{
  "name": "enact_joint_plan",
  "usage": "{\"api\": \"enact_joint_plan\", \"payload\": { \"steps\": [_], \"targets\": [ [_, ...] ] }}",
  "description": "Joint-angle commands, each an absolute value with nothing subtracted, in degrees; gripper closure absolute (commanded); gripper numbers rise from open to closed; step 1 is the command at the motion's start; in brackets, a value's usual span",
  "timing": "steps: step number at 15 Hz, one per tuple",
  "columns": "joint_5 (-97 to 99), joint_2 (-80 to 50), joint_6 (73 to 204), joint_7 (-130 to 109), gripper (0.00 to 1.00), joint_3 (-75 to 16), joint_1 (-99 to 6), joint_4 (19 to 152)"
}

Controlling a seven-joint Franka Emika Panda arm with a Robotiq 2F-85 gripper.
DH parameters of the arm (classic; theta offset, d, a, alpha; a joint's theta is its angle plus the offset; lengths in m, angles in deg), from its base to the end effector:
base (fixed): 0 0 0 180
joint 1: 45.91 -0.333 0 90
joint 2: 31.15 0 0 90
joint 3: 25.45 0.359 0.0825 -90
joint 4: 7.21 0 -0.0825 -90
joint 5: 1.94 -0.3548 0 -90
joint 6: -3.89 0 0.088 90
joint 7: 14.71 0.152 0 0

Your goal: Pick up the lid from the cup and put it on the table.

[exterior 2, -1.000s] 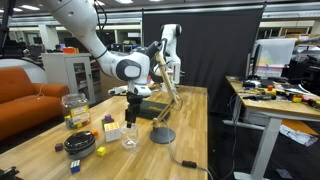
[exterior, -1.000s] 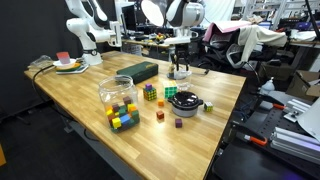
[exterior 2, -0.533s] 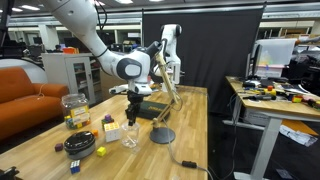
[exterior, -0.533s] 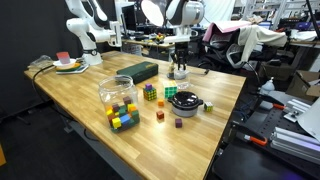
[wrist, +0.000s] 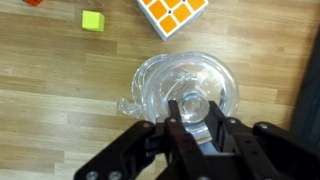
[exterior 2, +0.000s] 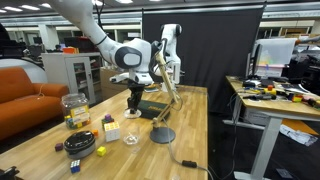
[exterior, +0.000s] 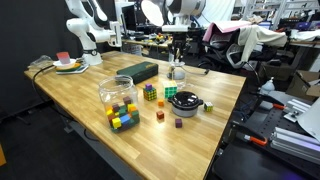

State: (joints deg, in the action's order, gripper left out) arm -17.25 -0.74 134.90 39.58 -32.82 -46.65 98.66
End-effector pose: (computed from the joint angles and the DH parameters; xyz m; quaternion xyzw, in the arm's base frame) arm 0.6310 -0.0528 0.2449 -0.8136 0.5764 0.0637 0.0418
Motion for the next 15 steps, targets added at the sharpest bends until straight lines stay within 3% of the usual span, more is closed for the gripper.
{"api": "enact_joint_plan", "payload": {
  "steps": [1, 15],
  "targets": [
    [-18.62, -5.25, 136.92, 39.05, 0.92, -32.24, -45.35, 102.21],
    [-20.00, -11.63, 142.81, 51.65, 0.92, -38.43, -39.78, 120.63]
  ]
}}
